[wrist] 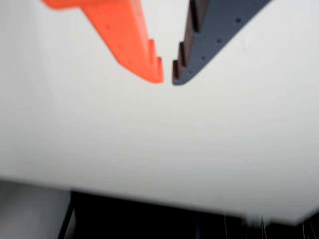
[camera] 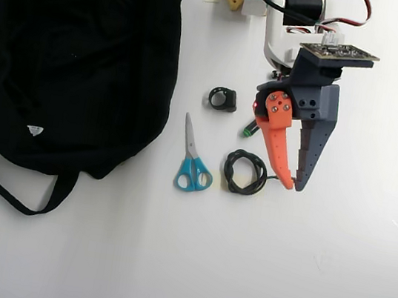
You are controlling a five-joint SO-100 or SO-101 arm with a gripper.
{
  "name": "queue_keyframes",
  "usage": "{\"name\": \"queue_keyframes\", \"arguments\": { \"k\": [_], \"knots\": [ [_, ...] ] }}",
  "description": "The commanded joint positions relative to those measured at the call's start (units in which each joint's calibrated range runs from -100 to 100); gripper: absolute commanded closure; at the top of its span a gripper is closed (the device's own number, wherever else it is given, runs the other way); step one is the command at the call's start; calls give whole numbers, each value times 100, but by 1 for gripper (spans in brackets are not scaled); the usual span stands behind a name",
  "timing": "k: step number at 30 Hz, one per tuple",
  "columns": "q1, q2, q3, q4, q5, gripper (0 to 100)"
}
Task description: Put the green marker into the black bag
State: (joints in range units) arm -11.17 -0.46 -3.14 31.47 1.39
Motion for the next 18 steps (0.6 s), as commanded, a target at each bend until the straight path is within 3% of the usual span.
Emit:
{"name": "queue_keyframes", "arguments": {
  "k": [1, 6, 18],
  "knots": [
    [40, -178, -701, 1366, -45, 98],
    [287, -178, -898, 2718, -999, 98],
    [-110, -178, -907, 4768, -1031, 98]
  ]
}}
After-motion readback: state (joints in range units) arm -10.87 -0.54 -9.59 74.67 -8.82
